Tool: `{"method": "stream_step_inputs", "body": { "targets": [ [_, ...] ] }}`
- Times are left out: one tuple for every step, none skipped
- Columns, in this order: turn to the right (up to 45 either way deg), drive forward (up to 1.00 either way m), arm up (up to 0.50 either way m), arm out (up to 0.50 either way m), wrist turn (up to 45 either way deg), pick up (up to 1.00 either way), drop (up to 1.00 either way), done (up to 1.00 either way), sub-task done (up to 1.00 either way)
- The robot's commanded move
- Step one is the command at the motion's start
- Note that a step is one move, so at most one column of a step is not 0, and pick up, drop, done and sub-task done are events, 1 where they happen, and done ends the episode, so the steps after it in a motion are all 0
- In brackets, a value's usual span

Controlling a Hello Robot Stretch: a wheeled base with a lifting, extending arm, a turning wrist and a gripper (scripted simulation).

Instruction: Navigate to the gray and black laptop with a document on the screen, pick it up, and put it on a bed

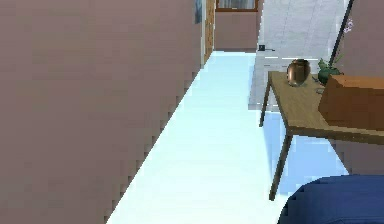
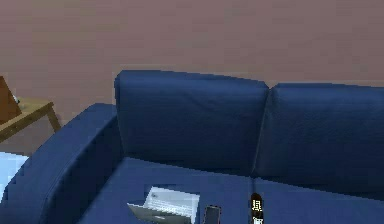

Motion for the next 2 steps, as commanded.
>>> {"method": "stream_step_inputs", "body": {
  "targets": [
    [0.0,0.00,0.00,0.18,0.0,0.00,0.00,0.00,0.00],
    [0.0,0.00,0.00,0.00,45.0,0.00,0.00,0.00,0.00]
  ]
}}
